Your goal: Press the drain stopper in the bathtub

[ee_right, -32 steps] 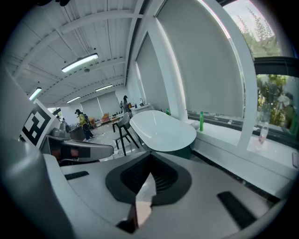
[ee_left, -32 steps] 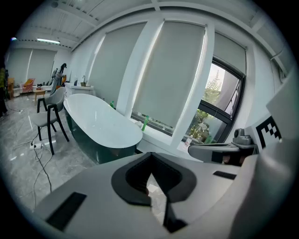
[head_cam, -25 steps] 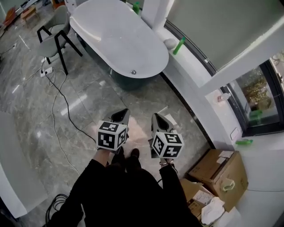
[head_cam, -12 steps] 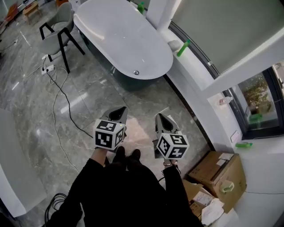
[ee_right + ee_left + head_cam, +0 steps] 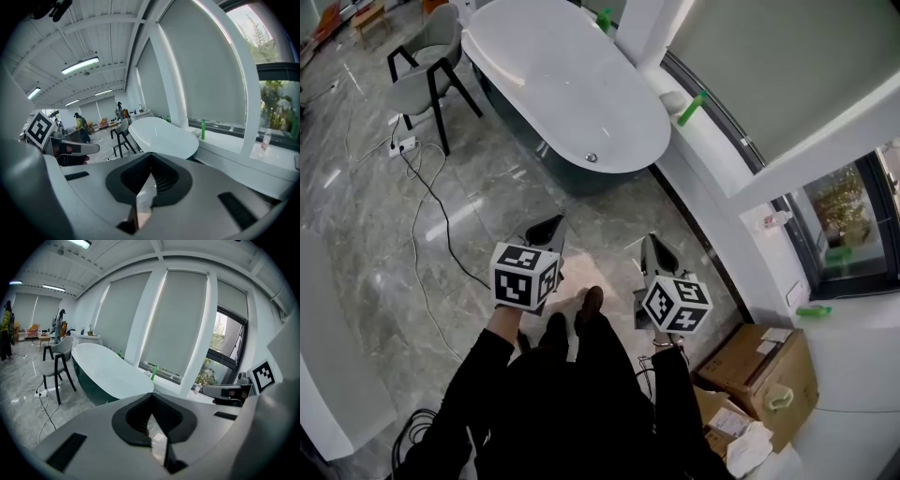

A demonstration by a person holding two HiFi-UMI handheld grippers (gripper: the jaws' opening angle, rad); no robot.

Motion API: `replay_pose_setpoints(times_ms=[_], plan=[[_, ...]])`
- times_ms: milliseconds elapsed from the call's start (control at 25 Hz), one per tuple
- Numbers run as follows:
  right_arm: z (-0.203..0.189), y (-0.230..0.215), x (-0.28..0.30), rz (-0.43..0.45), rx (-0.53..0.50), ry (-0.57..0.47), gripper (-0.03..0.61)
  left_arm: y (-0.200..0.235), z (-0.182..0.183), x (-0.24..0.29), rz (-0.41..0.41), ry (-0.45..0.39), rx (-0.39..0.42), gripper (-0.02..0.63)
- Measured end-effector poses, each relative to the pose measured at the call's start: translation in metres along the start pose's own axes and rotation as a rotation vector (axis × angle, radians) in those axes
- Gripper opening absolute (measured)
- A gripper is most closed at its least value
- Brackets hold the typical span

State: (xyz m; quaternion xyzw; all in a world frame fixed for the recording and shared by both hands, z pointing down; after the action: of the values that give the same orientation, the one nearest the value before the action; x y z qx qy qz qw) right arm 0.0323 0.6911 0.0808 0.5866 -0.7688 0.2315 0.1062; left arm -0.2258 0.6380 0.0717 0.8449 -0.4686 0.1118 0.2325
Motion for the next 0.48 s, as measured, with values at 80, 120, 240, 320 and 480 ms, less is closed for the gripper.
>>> replay_pose_setpoints(times_ms=[80, 120, 240, 320, 480], plan=[[0.006, -0.002, 0.003, -0.003, 0.008, -0.013, 0.002, 0.005, 0.004, 0.002, 0.003, -0.007, -0.003, 0.007], [0.009, -0.003, 0.005, -0.007, 0.009, -0.02, 0.002, 0.007, 0.005, 0.005, 0.004, -0.006, -0.003, 0.006], [0.017, -0.012, 0.017, -0.01, 0.008, -0.021, 0.002, 0.011, 0.009, 0.019, 0.011, 0.004, -0.001, 0.006], [0.023, -0.023, 0.029, -0.011, 0.009, -0.015, 0.002, 0.013, 0.014, 0.032, 0.018, 0.009, -0.001, 0.007], [0.041, -0.051, 0.058, -0.016, 0.015, -0.009, 0.002, 0.02, 0.027, 0.068, 0.032, 0.019, -0.014, 0.008]])
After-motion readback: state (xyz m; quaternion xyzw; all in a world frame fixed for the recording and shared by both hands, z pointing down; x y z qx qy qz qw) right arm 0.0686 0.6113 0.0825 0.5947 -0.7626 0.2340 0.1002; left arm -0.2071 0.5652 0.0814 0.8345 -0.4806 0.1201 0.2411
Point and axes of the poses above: the fingertips, and each gripper's own axes: x forward along the fingers, y to its left, z out of its top, the point moved 10 cm from there along -x, backward along the fingers, and after that the axes turned 2 degrees about z, right-handed, at the moved point
